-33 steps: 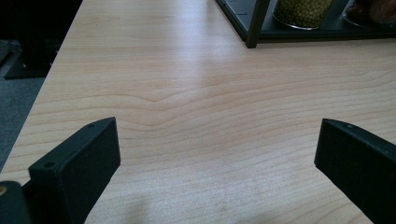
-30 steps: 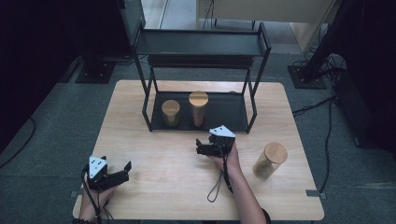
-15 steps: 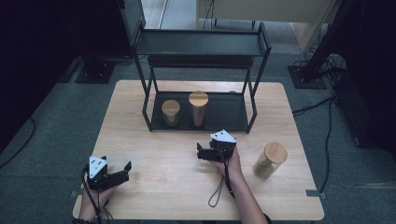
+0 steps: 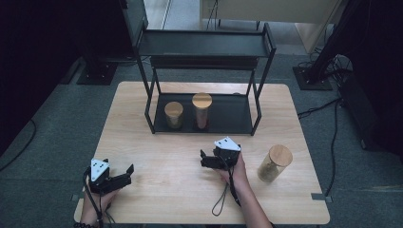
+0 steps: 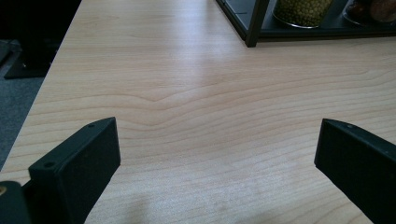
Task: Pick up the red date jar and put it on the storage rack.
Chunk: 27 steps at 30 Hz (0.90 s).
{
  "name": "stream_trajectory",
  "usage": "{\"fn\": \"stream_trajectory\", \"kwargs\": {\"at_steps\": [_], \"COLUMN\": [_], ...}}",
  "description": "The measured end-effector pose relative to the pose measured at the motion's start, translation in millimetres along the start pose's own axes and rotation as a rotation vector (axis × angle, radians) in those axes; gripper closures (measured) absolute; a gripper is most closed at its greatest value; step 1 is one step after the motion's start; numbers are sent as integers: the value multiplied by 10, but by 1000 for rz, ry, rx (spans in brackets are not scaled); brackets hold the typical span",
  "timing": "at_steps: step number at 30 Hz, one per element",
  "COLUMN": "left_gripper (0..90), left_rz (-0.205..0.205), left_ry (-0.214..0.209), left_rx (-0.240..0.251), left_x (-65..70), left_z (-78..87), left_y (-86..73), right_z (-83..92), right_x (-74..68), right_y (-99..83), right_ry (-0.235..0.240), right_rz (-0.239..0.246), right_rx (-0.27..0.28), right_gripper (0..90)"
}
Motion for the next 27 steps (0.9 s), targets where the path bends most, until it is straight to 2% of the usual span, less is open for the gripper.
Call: {"fn": "stream_trajectory", "kwargs": {"at_steps": [27], "left_gripper": [5], "left_rz": [-5], "left_ry": [1], "left_rx": [1], "left_x": [3], "left_z": [2], "left_y": [0], "right_z": [324], "right_x": [-102], "right_y": [-116], "right_ry": [-25], "right_rz": [57], "right_rx": [10], "right_gripper": [0]}}
Point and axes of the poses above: each handheld gripper's, and its own axes: z roughly backward along the jaws, y roughly out of its top, x roughly to its right, the point moved 5 cm from there along -z, roughly forward along the jaws, and after that the axes turned 14 degrees about x, right-handed, at the moved point
